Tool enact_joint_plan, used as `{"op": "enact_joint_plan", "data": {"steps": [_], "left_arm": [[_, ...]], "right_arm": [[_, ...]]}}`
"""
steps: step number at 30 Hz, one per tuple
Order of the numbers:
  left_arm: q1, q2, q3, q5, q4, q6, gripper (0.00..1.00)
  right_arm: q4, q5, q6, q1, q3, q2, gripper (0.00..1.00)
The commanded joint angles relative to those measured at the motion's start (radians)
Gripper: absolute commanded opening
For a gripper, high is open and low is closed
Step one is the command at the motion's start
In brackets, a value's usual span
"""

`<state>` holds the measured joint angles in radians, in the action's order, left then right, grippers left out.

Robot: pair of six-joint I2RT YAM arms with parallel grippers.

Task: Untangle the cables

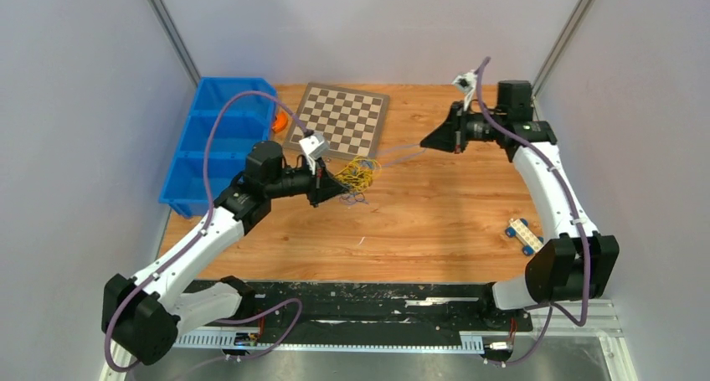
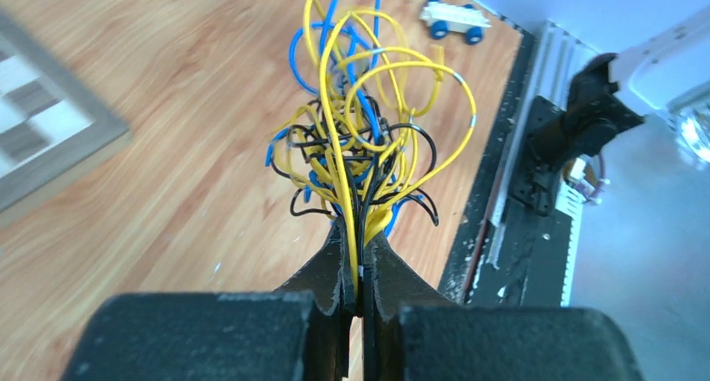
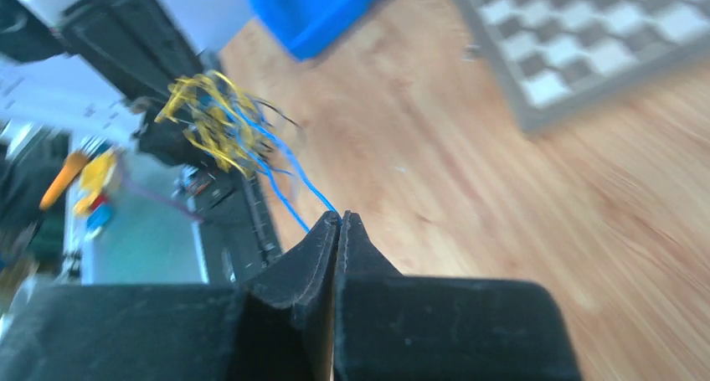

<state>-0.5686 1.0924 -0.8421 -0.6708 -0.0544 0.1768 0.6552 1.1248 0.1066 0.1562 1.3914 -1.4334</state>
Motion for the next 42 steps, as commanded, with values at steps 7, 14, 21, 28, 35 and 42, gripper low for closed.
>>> {"op": "enact_joint_plan", "data": {"steps": [7,14,21,28,35,42], "left_arm": [[0.201,-0.109,0.005,-0.075,-0.203,-0.092,0.00],[0.206,-0.078,-0.044,-0.129,-0.258,-0.085,0.00],[0.331,-0.130,-0.029,-0.125,-0.437,-0.277,0.00],[0.461,-0.132,-0.027,-0.118,-0.602,-0.459,0.00],[0.367,-0.069,-0.108,-0.216,-0.494,-0.280,0.00],[0.274,0.000,-0.163,-0.213,-0.245,0.033,0.00]], "right_arm": [[-0.037,-0.071,0.003,-0.307,-0.060,0.083,0.00],[-0.032,-0.268,0.056,-0.345,-0.094,0.121,0.00],[-0.033,-0.299,0.097,-0.614,-0.064,0.071,0.00],[-0.034,-0.270,0.118,-0.660,-0.052,0.018,0.00],[-0.002,-0.108,0.120,-0.561,-0.125,0.003,0.00],[0.077,-0.100,0.184,-0.393,-0.108,0.035,0.99]]}}
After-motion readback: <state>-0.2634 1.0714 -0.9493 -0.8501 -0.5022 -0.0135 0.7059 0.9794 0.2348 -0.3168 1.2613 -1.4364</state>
